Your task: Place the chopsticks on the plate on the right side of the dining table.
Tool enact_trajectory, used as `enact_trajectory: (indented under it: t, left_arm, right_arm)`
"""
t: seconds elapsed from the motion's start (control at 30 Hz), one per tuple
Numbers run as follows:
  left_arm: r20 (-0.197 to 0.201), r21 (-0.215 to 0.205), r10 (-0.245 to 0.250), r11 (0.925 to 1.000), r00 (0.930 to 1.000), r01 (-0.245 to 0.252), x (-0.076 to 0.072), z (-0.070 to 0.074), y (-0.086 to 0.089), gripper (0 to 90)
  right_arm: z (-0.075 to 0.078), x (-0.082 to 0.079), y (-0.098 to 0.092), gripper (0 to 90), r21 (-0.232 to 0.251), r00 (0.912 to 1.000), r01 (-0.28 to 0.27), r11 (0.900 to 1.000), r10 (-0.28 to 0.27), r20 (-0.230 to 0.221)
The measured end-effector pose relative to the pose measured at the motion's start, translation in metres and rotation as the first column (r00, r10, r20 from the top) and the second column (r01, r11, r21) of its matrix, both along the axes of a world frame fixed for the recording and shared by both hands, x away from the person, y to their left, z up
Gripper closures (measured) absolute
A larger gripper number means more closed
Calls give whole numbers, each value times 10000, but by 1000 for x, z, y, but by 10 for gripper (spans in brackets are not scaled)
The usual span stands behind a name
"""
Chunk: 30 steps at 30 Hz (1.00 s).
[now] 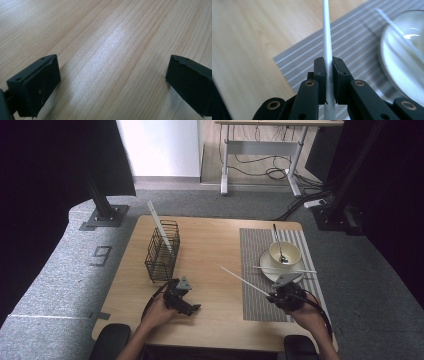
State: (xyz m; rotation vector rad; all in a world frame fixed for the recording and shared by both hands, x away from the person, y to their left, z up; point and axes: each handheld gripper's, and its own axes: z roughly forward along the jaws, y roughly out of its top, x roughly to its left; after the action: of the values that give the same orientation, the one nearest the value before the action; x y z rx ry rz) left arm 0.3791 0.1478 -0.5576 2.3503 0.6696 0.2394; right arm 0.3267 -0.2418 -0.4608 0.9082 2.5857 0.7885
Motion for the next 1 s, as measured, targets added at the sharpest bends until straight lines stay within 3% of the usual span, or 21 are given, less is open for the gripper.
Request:
enact_trajectory:
  t: [0.27, 0.47, 0.77, 1.0]
  left_arm:
    - [2, -58, 6, 10000, 10000, -6, 0, 0, 0, 0]
    - [2, -67, 12, 10000, 10000, -12, 1, 0, -1, 0]
    - [6, -43, 1, 10000, 10000, -1, 1, 0, -1, 0]
    - [4, -45, 5, 10000, 10000, -5, 1, 0, -1, 0]
  right_arm:
    - [2, 14, -28, 819, 2, 9912, 1298, 9915, -1297, 261]
    - [-10, 26, -46, 819, -427, 9740, 2267, 9730, -2264, 129]
    - [-24, 39, -61, 818, -746, 9588, 2827, 9563, -2839, -67]
    - [-28, 47, -68, 816, -789, 9559, 2892, 9540, -2923, -305]
